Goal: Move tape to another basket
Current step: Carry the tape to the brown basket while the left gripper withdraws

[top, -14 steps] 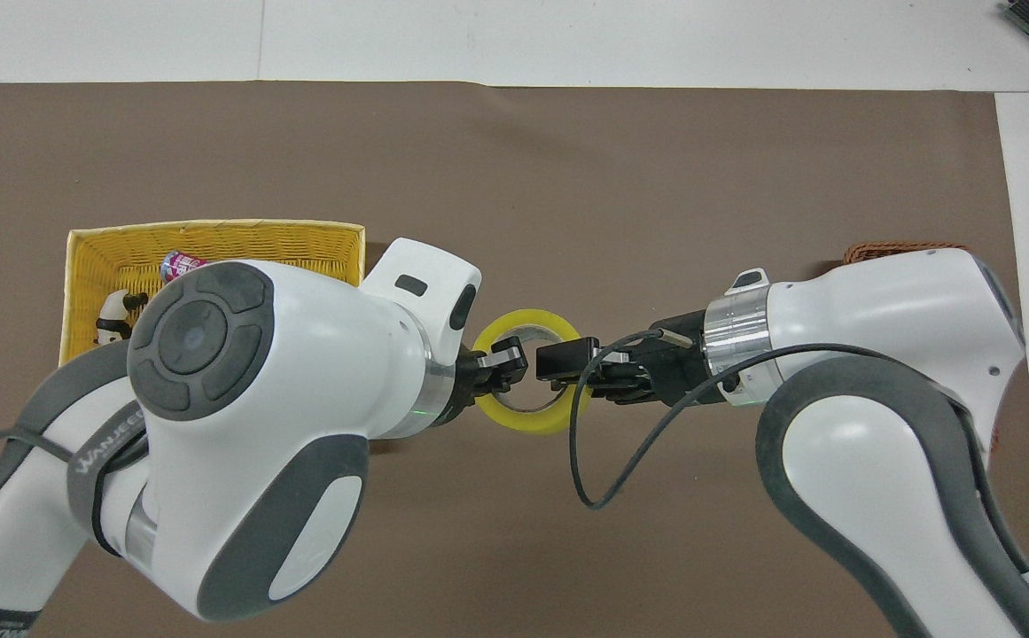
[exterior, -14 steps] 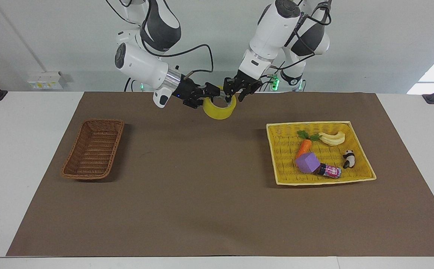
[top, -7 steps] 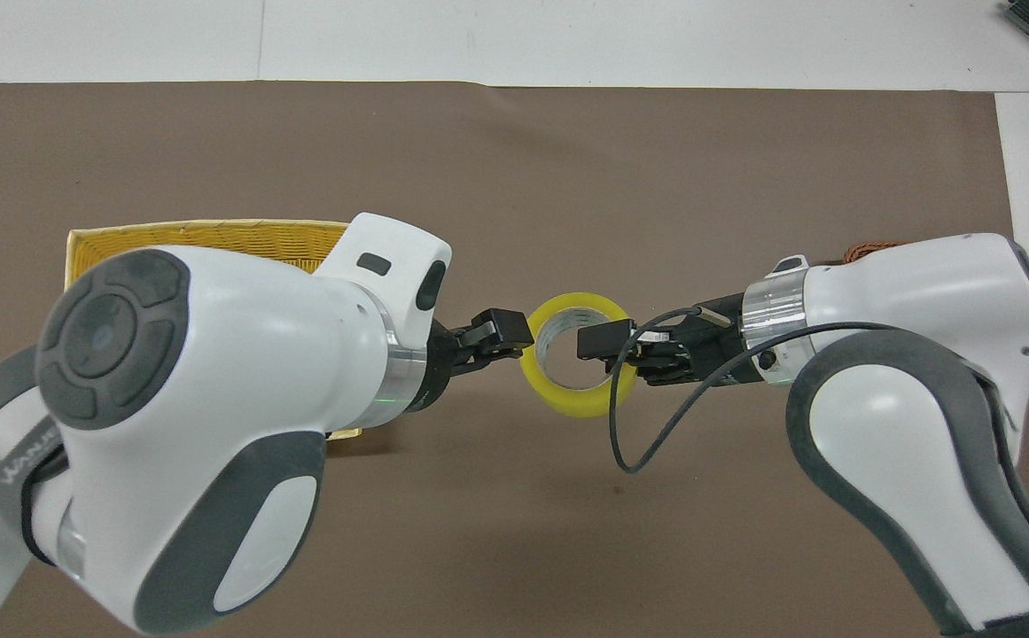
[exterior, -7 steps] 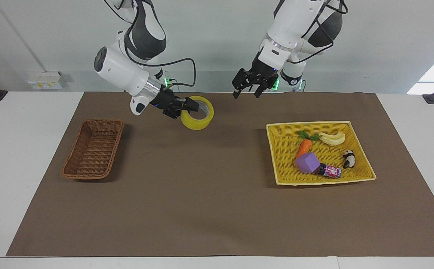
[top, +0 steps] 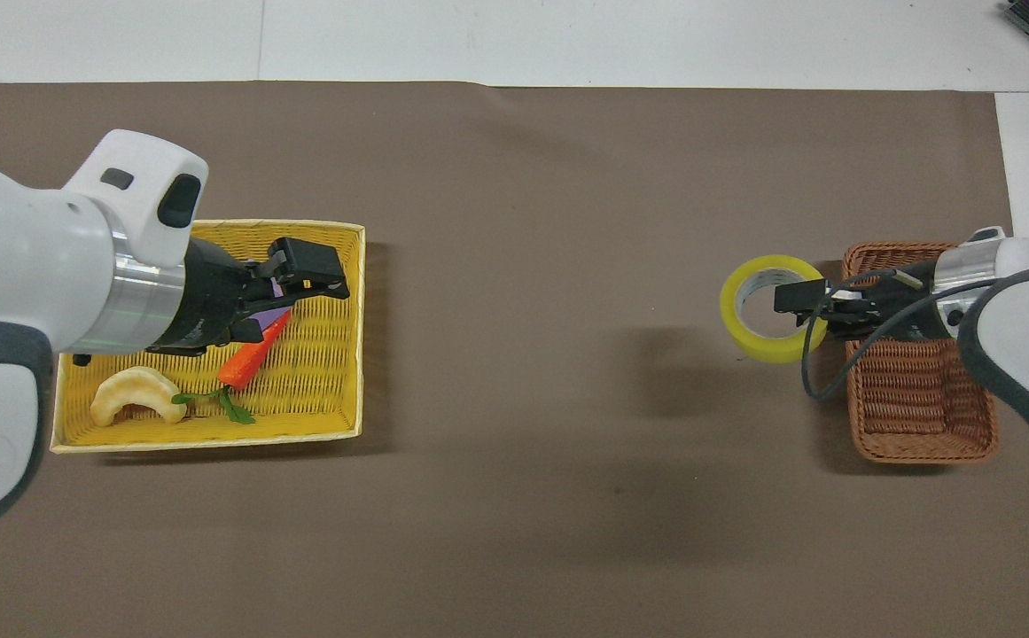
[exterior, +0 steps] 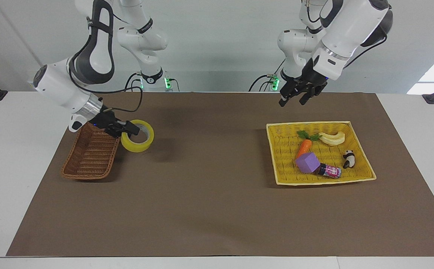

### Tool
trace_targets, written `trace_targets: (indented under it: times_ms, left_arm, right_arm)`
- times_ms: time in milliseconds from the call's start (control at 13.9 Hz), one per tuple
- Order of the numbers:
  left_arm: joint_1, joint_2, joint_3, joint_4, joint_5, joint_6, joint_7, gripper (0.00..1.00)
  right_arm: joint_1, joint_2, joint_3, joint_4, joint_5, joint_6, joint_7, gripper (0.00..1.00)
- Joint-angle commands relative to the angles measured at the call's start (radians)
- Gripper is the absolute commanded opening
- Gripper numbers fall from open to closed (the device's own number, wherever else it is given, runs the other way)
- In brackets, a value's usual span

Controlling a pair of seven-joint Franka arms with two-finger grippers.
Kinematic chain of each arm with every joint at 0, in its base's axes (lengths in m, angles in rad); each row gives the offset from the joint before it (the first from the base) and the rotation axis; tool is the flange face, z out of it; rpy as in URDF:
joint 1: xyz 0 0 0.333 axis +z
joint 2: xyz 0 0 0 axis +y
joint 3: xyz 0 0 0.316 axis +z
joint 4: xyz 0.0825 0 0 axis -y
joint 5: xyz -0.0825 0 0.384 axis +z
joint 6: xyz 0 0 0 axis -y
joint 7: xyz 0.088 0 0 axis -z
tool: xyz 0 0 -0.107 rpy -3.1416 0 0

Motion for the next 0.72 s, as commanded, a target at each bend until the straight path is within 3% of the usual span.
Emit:
trace_targets:
  times_ms: [0, 288, 433, 649]
  left_arm:
    - [0.089, -0.010, -0.009, -0.002, 0.045, -0.067, 0.177, 1.00]
    - [0.126, -0.008, 0.002, 0.002, 0.249, -0.087, 0.384, 1.00]
    - [0.128, 0.007, 0.009, 0.063, 0.321, -0.177, 0.493, 1.00]
    - [0.137, 0.081, 0.011, 0.197, 0.355, -0.329, 0.571, 1.00]
  right_arm:
    - [-0.094, 0.037, 0.016, 0.036, -0.027, -0.001, -0.093, 0.00]
    - [-0.212, 0.094, 0.015, 0.039, -0.028, 0.008, -0.281, 0.00]
    - [-0.252, 0.144, 0.015, 0.041, -0.027, 0.022, -0.378, 0.00]
    - [-0.258, 0.158, 0.013, 0.041, -0.028, 0.043, -0.411, 0.00]
